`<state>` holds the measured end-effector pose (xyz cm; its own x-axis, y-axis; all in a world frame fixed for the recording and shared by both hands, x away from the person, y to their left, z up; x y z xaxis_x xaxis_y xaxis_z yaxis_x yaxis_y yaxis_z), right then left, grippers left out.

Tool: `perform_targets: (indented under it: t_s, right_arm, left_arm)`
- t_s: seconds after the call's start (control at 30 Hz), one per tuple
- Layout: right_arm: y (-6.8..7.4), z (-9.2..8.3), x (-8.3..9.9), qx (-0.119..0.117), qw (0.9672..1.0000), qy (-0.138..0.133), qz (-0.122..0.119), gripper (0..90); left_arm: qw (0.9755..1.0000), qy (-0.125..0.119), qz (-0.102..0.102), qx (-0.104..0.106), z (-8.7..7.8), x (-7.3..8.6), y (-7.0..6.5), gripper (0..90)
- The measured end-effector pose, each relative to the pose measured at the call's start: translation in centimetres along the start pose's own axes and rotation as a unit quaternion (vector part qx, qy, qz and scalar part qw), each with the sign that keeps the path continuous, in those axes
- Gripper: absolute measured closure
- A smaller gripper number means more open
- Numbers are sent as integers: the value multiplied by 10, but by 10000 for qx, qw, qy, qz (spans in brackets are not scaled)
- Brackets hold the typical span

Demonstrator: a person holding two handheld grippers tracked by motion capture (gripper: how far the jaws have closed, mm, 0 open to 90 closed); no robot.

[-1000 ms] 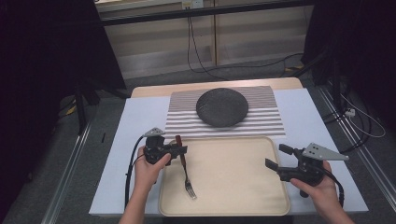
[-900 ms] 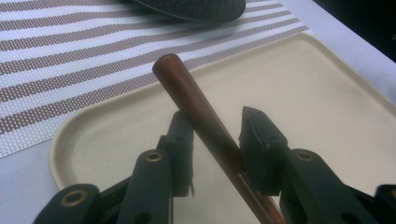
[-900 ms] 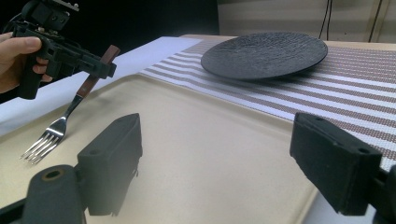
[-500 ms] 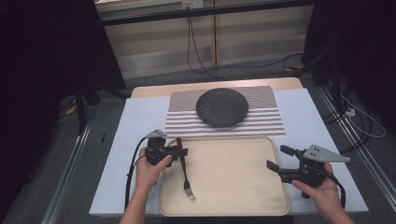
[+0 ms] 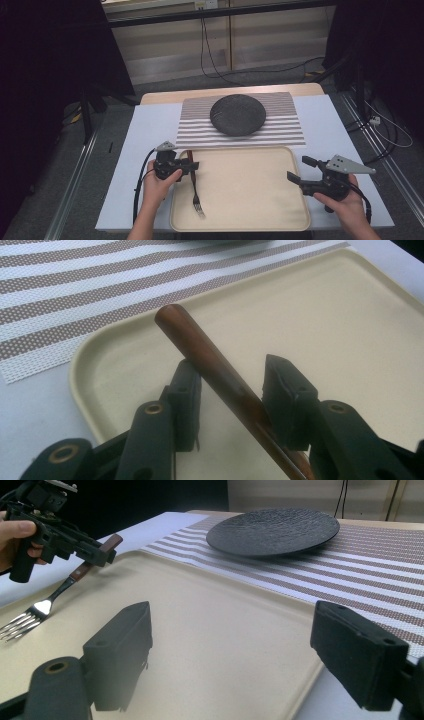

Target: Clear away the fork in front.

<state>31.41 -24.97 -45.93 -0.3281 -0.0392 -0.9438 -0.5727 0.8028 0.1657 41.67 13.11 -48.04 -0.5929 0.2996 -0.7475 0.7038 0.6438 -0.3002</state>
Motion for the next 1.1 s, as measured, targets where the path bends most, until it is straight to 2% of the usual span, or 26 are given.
perform_targets:
  t_s: [0.27,0.47,0.8,0.97,1.1]
  right_arm:
    - [3,-1,-1,47,9999,28,-147,172]
    - [2,0,2,20,9998,77,-158,172]
    - [2,0,2,23,9998,68,-160,172]
    - [2,-1,2,56,9997,105,-217,171]
    - [1,-1,2,82,9997,124,-203,170]
  left_arm:
    - [9999,-81,-64,-52,-1,3,4,584]
    - [10000,63,-8,-70,3,7,4,567]
    - [9998,-91,-104,-143,-3,8,8,566]
    - [9997,-180,-85,-144,-7,6,5,524]
    - [9996,-279,-21,-90,-15,3,-1,446]
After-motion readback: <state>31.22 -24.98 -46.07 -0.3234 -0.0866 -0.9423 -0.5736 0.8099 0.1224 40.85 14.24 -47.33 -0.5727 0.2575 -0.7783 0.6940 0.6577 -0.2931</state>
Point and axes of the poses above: each handheld gripper's, and its own axes: z roughly forward along the jaws, x roughly out of its underside, y roughly to its left, the point moved 6 cm from there along z, roughly forward along the jaws, and after that the axes turned 1 degree about -y, right-handed, at the moved point
